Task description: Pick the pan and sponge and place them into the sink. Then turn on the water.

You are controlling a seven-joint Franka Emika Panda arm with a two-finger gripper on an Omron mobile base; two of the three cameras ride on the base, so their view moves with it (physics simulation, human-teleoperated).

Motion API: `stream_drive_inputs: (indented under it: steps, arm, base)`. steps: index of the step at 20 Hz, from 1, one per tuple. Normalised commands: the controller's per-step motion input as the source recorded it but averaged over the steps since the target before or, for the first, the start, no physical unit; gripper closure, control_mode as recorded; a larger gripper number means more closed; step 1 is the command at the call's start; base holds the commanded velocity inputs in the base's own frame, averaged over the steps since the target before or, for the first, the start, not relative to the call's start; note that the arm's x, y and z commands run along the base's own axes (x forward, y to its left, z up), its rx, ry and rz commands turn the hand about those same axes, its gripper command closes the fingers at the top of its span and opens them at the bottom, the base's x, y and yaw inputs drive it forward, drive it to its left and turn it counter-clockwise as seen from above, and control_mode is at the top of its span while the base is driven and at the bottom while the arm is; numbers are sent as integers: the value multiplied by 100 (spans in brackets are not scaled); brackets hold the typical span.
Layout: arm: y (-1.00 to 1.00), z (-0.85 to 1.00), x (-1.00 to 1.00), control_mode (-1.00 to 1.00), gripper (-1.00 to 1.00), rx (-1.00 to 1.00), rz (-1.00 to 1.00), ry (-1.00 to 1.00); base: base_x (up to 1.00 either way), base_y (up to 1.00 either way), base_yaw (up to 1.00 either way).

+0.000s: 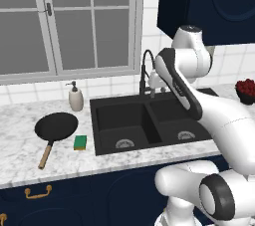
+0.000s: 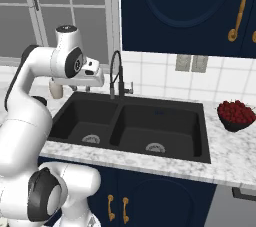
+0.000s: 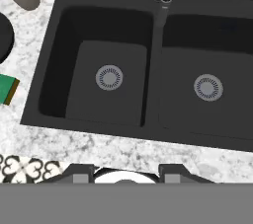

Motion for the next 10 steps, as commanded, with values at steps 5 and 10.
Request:
stream_drive_inputs:
  steps: [5, 10]
  arm:
    - [11, -17, -16, -100, -100, 0, 1, 8]
    - [28, -39, -23, -100, -100, 2, -3, 10]
  base:
    - [0, 0, 0]
    - [0, 0, 0]
